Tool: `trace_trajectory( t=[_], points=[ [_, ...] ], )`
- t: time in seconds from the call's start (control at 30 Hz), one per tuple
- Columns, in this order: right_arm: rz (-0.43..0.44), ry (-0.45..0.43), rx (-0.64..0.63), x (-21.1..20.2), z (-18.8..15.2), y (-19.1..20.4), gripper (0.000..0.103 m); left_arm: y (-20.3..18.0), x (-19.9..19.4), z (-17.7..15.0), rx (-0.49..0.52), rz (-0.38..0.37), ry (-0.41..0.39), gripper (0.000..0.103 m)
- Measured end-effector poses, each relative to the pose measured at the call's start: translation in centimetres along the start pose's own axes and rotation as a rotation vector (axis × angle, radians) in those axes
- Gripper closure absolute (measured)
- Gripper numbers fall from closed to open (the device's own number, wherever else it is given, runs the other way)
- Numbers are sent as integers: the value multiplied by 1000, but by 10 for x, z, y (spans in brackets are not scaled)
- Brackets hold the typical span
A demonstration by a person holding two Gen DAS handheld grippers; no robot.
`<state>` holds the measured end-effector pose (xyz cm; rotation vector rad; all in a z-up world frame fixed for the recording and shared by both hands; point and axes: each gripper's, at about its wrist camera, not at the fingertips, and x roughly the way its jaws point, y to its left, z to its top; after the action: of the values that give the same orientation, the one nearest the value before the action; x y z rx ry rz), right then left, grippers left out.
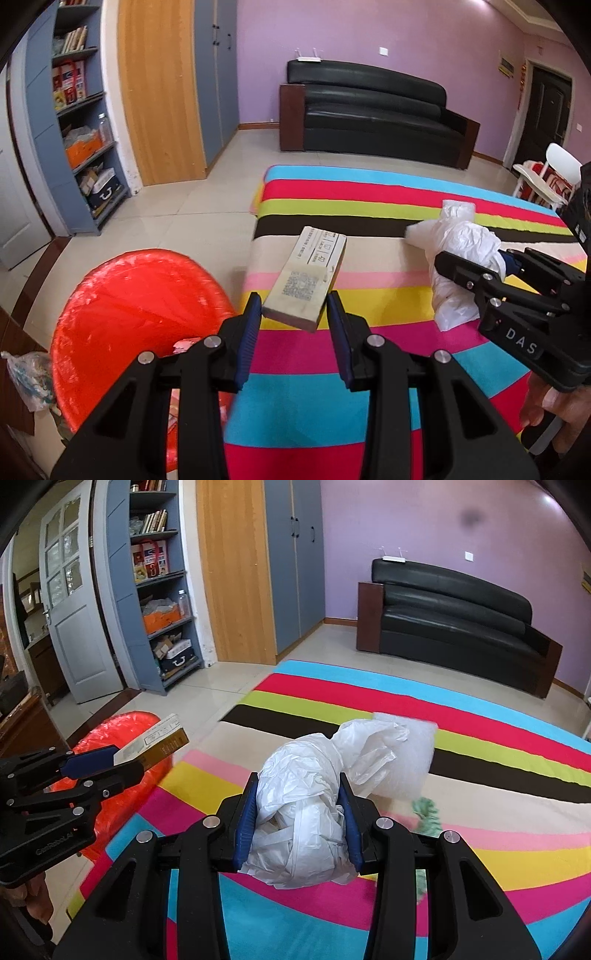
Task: Collect trash
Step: 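Carry paper box and plastic bag over the red bin and open both tools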
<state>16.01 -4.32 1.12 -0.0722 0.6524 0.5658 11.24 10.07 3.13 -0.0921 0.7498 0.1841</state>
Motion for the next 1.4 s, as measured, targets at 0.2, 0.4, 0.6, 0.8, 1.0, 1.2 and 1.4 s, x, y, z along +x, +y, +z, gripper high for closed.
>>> trace_trajectory(
  t=[0.2,0.4,0.6,0.8,1.0,1.2,1.4],
  points=[
    [37,-6,-14,7,9,24,63,27,-14,0,-48,37,-12,67],
    [65,0,-37,16,13,49,63,56,-28,0,-100,78,-31,67],
    [90,-2,-60,20,18,74,63,79,-39,-1,-142,105,-43,67],
    [111,3,-81,23,18,90,63,93,-46,-2,-166,123,-53,67],
    [134,-2,-115,24,22,110,63,111,-52,-4,-206,148,-61,67],
    [162,-8,-141,27,26,133,63,128,-62,-9,-236,183,-69,67],
    [199,-12,-168,30,29,154,63,148,-71,-14,-276,223,-72,67]
  ],
)
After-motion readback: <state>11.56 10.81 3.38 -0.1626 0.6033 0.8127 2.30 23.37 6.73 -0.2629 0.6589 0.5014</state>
